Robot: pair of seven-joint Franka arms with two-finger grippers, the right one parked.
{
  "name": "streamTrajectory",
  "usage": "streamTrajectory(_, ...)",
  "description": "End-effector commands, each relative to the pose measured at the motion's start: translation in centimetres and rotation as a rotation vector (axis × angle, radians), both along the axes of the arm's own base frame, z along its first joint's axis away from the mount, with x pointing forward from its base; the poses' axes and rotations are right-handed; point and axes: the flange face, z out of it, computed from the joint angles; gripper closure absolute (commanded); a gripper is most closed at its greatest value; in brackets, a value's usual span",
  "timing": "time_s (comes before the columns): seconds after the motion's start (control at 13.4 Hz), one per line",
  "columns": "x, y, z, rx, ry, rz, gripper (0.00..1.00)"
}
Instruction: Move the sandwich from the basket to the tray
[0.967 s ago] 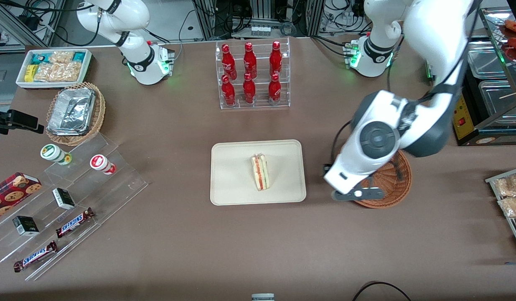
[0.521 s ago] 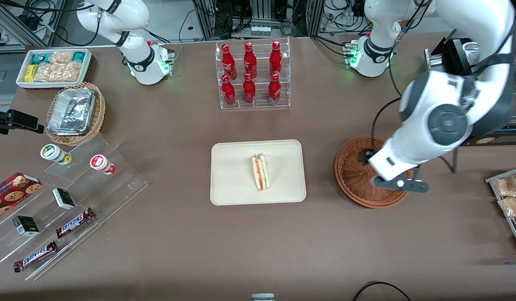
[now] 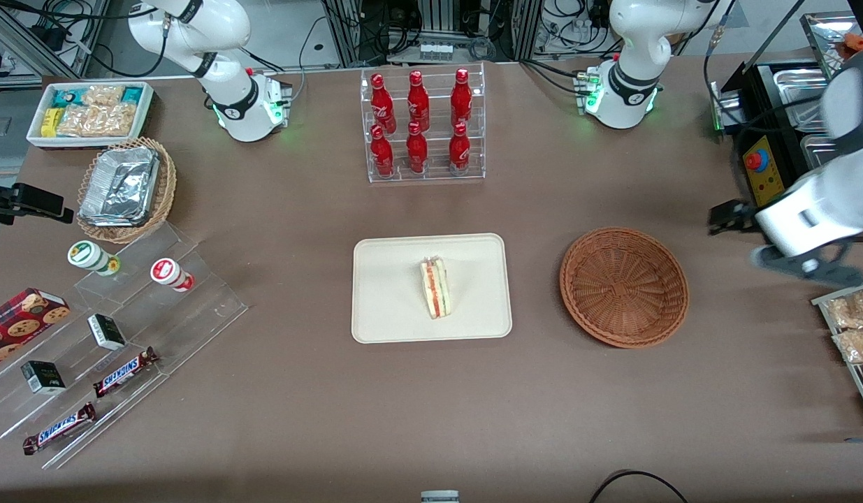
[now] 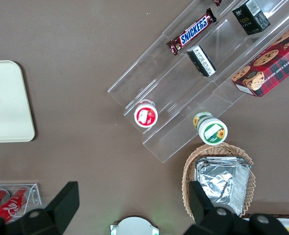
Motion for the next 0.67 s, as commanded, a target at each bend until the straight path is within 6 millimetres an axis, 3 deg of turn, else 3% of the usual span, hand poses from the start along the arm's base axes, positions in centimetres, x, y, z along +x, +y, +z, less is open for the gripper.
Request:
streamTrajectory(0.0, -2.4, 1.4, 3.3, -0.004, -0.013, 0.022, 0.00)
streamTrajectory(0.15, -3.2, 2.3, 4.7, -0.001, -0.033, 0.050, 0.00)
streamTrajectory(0.6, -3.1, 2.7, 5.3, 0.002, -0.053, 0.108, 0.00)
